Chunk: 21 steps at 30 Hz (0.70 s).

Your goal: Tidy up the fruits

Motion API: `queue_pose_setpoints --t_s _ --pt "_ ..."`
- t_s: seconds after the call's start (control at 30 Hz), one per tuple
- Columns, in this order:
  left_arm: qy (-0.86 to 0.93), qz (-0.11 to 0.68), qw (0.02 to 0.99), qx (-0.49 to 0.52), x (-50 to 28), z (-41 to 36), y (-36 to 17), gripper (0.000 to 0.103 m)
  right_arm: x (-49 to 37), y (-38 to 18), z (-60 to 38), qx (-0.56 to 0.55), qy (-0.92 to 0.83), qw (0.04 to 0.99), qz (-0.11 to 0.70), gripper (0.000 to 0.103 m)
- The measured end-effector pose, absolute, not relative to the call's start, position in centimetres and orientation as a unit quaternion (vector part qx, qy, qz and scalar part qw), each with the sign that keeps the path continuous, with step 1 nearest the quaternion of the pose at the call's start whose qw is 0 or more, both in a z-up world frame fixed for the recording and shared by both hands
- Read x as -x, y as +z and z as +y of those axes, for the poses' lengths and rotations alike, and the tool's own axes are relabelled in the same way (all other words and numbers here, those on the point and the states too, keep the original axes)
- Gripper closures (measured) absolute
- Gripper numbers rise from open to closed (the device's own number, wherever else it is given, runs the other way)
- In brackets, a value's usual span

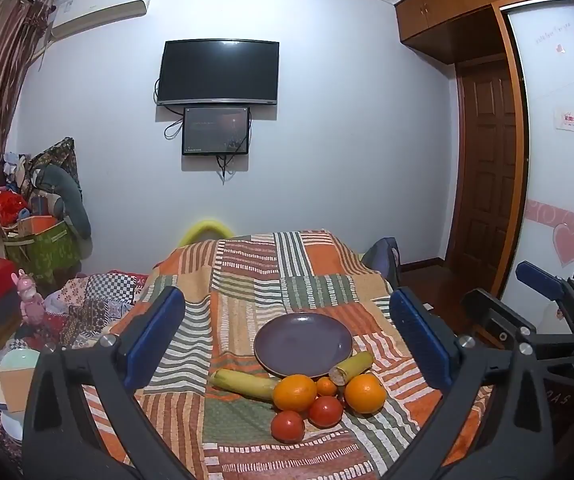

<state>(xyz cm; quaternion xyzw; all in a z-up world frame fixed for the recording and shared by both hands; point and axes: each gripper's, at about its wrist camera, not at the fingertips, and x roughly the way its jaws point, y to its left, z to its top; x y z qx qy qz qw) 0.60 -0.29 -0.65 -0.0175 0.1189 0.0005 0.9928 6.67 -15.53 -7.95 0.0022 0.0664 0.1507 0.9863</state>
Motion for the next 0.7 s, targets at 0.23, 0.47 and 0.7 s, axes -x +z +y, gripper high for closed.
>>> queue_pose_setpoints --t_s 0.23,0.47,0.7 --pt "0.001 0.119 0.993 0.018 -0.72 -0.36 -0.80 0.000 -6.87 -8.24 -15.88 -0.011 0.153 0.986 0.067 0.000" --pt "0.000 0.120 0.993 0.019 -0.51 -0.11 -0.43 0.000 -7.04 -8.40 -16.19 -0.018 0.155 0.985 0.068 0.000" --pt "0.001 0.122 0.992 0.020 -0.58 -0.02 -0.41 0.000 -7.10 -8.29 -16.23 -0.019 0.156 0.985 0.066 0.000"
